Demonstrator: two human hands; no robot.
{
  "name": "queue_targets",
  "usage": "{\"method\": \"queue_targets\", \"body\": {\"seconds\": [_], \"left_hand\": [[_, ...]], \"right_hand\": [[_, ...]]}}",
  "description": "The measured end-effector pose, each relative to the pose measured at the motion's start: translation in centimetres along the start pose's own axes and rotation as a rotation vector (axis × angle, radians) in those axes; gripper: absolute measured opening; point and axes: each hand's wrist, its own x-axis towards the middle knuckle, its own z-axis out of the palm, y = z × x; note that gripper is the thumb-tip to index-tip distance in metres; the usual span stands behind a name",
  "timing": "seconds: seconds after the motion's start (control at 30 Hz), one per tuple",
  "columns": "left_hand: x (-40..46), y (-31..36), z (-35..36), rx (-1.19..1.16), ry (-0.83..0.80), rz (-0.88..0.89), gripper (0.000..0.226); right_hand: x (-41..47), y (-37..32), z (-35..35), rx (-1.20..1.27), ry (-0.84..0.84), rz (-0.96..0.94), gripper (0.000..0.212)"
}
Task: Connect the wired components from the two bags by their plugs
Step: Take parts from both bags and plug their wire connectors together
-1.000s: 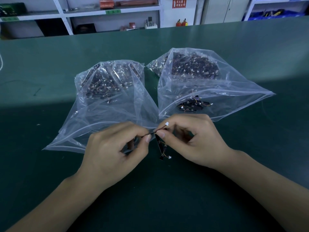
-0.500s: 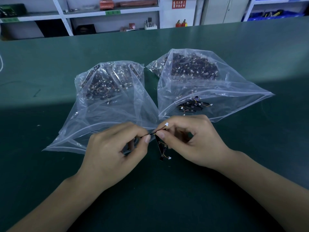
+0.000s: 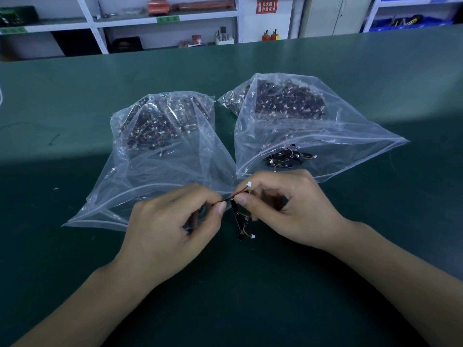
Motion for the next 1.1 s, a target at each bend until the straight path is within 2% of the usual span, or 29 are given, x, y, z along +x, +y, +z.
{"method": "queue_targets", "body": {"seconds": [0.1,0.3,0.63,0.77,0.9,1.03,1.1], "left_hand": [[0.0,0.2,0.0,-0.006,0.015,-0.050,0.008],[-0.1,0.0,0.1,-0.023,-0.033,-0.030,0.019],[0.0,0.0,0.1,-0.014,-0.151,0.055,0.020],[-0.3,-0.2,0.2,-0.008,-0.216,0.063,0.023],[-0.3,-0.2,0.2,0.014,-0.264,0.063,0.024],[-0.3,-0.2,0.1,0.015,-0.246,0.077,0.022],[-0.3,-0.1,0.0,0.008,-0.216,0.085,0.022]], "right_hand": [[0.2,0.7,-0.8,-0.055,0.029,0.009,0.008],[0.6,2.6,-2.6,-0.234,0.192,0.119,0.016],[0.7,4.5,-4.5,-0.399,0.239,0.368,0.020],[0.7,5.0,-4.9,-0.456,0.309,0.443,0.020],[0.6,5.3,-5.0,-0.514,0.306,0.450,0.014],[0.6,5.6,-4.9,-0.581,0.310,0.466,0.030],[0.7,5.4,-4.8,-0.580,0.338,0.441,0.029]]}}
